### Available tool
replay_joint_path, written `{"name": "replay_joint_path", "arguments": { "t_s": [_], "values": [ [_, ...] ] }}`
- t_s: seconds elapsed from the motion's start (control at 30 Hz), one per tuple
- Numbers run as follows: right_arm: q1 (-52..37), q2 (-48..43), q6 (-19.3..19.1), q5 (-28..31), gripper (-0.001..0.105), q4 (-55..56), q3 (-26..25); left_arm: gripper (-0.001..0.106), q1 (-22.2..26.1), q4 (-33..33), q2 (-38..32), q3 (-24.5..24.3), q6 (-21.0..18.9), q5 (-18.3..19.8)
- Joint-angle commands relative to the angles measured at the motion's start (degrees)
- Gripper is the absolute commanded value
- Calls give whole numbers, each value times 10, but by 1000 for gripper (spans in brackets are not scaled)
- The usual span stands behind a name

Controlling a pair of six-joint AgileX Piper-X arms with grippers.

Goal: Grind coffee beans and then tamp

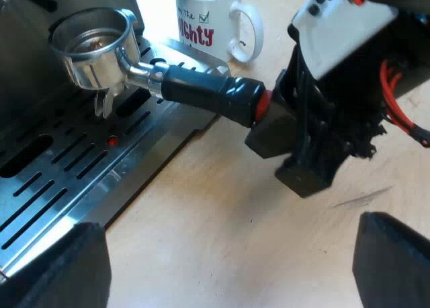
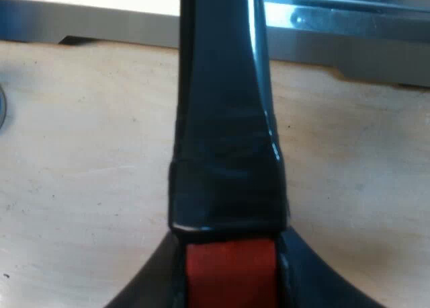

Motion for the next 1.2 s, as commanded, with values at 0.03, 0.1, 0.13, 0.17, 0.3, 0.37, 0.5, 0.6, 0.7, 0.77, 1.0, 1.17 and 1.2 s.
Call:
{"name": "replay_joint_path", "arguments": {
  "t_s": [0.03, 0.1, 0.13, 0.17, 0.3, 0.37, 0.5, 0.6, 0.7, 0.77, 1.0, 1.17, 1.2],
  "values": [
    [12, -13, 3, 31, 0, 2, -6, 79, -2, -2, -1, -1, 3, 3],
    [16, -15, 2, 35, 0, 2, -6, 79, -2, -2, -1, -1, 3, 3],
    [25, -20, 2, 45, 0, 2, -6, 79, -2, -2, -1, -1, 3, 3],
    [25, -20, 2, 45, 0, 2, -6, 79, -2, -2, -1, -1, 3, 3],
    [46, -39, 2, 58, 0, 5, -6, 79, -2, -2, -1, -1, 3, 3],
    [49, -46, 2, 58, 0, 8, -6, 79, -2, -2, -1, -1, 3, 3],
    [49, -61, 2, 58, 0, 35, -6, 79, -2, -2, -1, -1, 3, 3],
    [57, -72, 2, 58, 0, 53, -6, 79, -2, -2, -1, -1, 3, 3],
    [73, -83, 2, 62, 0, 64, -6, 79, -2, -2, -1, -1, 3, 3],
    [81, -88, 2, 67, 0, 69, -6, 79, -2, -2, -1, -1, 3, 3],
    [121, -111, 4, 77, 0, 100, -6, 79, -2, 15, -15, -1, 3, 3],
    [134, -120, 4, 79, 0, 105, -6, 79, -2, 45, -53, -1, 3, -3],
    [134, -120, 4, 79, 0, 105, -6, 79, -2, 49, -57, -1, 3, -4]
  ]
}}
